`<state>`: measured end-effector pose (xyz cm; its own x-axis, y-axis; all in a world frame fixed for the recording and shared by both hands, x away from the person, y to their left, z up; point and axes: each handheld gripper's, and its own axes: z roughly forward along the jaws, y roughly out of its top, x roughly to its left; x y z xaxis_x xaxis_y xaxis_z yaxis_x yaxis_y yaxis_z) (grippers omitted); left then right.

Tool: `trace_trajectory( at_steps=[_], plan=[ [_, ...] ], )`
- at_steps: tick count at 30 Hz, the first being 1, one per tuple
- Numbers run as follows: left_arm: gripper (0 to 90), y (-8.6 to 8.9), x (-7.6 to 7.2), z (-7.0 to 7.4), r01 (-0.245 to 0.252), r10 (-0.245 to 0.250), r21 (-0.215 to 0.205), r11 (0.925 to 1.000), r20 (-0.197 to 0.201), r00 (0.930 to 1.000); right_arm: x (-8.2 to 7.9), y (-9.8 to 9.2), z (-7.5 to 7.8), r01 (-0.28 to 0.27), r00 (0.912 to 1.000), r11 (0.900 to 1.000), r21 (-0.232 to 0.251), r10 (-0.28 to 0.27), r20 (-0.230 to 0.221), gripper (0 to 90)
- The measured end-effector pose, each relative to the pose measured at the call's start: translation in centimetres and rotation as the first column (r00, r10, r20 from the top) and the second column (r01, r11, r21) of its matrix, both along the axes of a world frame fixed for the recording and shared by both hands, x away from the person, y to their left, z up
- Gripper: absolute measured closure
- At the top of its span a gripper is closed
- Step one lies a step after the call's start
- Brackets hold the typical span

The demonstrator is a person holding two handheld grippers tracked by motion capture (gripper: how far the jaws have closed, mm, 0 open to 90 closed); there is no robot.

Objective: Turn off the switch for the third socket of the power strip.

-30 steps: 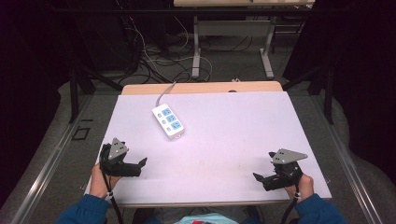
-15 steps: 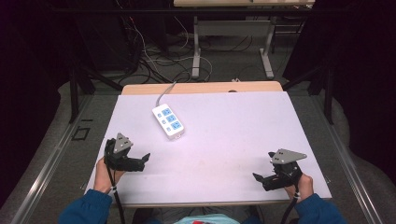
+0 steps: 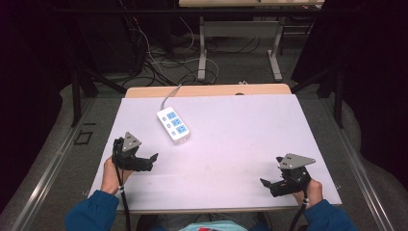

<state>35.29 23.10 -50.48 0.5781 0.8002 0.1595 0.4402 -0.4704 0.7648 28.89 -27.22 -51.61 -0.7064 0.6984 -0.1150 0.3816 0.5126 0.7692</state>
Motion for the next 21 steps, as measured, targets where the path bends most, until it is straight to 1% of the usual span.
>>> trace_trajectory(
  at_steps=[5,6,10,11,12,13,14,15,16,17,18,20,21],
  plan=[
    [0.0,-0.4,0.6,-0.1,0.0,0.0,-0.005,1.0,-0.011,0.9999,0.0,0.0,0.0,-0.002,1.0,1.0,-0.001,0.002,-0.006,4.8],
    [0.0,-0.4,0.6,-0.1,0.0,0.0,-0.005,1.0,-0.011,0.9999,0.0,0.0,0.0,-0.001,1.0,1.0,0.0,0.001,0.0,4.8],
    [0.0,-0.5,1.1,-0.1,0.0,0.0,-0.006,1.0,-0.001,1.0,0.0,0.0,0.0,-0.003,1.0,1.0,-0.001,0.003,-0.006,4.8],
    [0.0,-0.5,1.1,-0.1,0.0,0.0,-0.006,1.0,-0.001,1.0,0.1,-0.1,0.0,-0.008,1.0,1.0,-0.004,0.008,-0.001,4.8],
    [0.0,-0.6,1.2,-0.1,0.005,-0.005,-0.006,1.0,-0.008,1.0,0.0,0.0,0.0,-0.004,1.0,1.0,-0.001,0.004,-0.005,4.8],
    [0.0,-0.6,1.4,-0.1,0.003,-0.003,-0.008,1.0,-0.003,1.0,0.0,0.0,0.0,-0.003,1.0,1.0,-0.001,0.003,-0.006,4.8],
    [0.0,-0.8,1.6,0.0,0.006,-0.006,-0.006,1.0,-0.011,0.9999,0.0,0.0,0.0,-0.002,1.0,1.0,-0.002,0.002,-0.007,4.8],
    [0.0,-0.9,1.7,-0.1,0.004,-0.004,-0.009,0.9999,-0.005,1.0,0.0,0.0,0.0,-0.003,1.0,1.0,-0.001,0.003,-0.006,4.8],
    [0.0,-0.9,1.8,0.0,0.004,-0.004,-0.009,1.0,-0.012,0.9999,0.0,0.0,0.0,-0.003,1.0,1.0,-0.001,0.003,-0.006,4.8],
    [0.0,-0.9,1.8,0.0,0.004,-0.004,-0.009,1.0,-0.012,0.9999,0.0,0.0,0.0,-0.001,1.0,1.0,-0.001,0.001,-0.001,4.8],
    [0.0,-1.1,2.1,0.0,0.006,-0.006,-0.006,1.0,-0.006,1.0,0.0,0.0,0.0,-0.003,1.0,1.0,-0.003,0.003,-0.006,4.8],
    [0.0,-1.1,2.2,0.0,0.003,-0.003,-0.008,1.0,-0.009,1.0,0.1,-0.1,0.0,-0.008,1.0,1.0,-0.004,0.008,-0.001,4.8],
    [0.0,-1.1,2.3,0.0,0.003,-0.003,-0.008,1.0,-0.01,0.9999,0.0,0.0,0.0,-0.002,1.0,1.0,-0.001,0.002,-0.006,4.8]
  ],
)
